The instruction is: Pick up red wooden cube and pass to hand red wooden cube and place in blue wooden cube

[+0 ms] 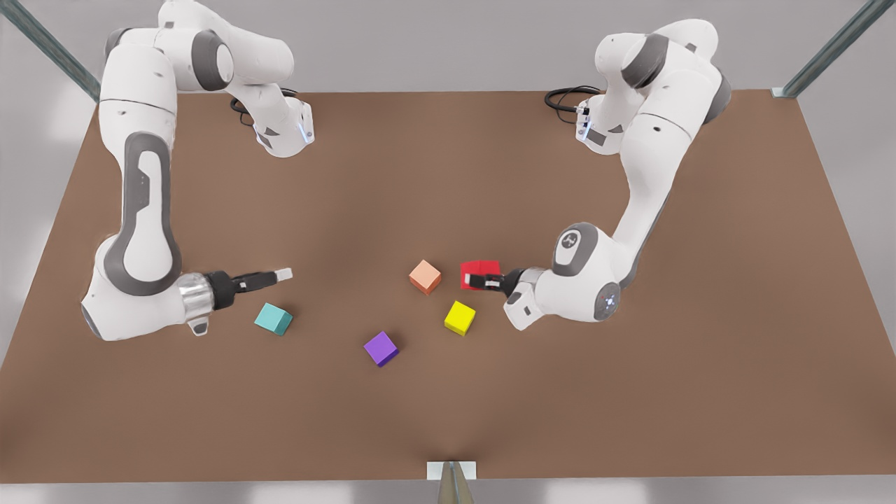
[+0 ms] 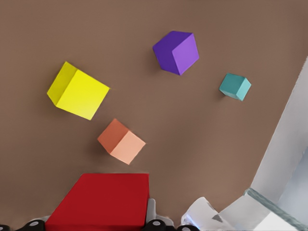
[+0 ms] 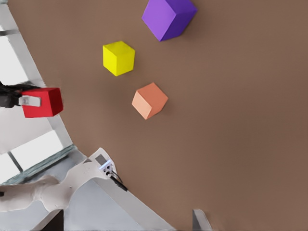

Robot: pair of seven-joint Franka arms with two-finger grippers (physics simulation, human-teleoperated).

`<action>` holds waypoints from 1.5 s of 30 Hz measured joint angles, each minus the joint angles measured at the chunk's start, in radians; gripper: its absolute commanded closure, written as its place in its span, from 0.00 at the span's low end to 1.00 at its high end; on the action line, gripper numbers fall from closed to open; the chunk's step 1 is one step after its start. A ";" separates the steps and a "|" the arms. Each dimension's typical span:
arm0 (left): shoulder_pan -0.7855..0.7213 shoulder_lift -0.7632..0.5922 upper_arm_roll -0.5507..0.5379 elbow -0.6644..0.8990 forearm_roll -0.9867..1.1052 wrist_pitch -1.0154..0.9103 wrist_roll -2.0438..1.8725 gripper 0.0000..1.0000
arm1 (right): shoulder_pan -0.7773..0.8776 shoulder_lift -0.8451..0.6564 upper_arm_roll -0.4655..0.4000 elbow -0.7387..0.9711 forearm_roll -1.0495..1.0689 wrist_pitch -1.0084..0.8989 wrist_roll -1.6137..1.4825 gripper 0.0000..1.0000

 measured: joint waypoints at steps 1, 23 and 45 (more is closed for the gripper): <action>0.000 0.017 -0.030 0.008 -0.045 0.008 0.007 0.35 | -0.001 0.047 0.001 0.052 0.083 -0.017 -0.041 0.00; -0.019 0.182 -0.099 -0.004 -0.672 0.264 0.631 0.34 | 0.163 0.123 0.010 -0.114 0.535 0.166 -1.317 0.00; -0.019 0.201 -0.099 -0.004 -0.752 0.279 0.953 0.34 | 0.268 0.064 0.053 -0.302 0.647 0.317 -1.968 0.00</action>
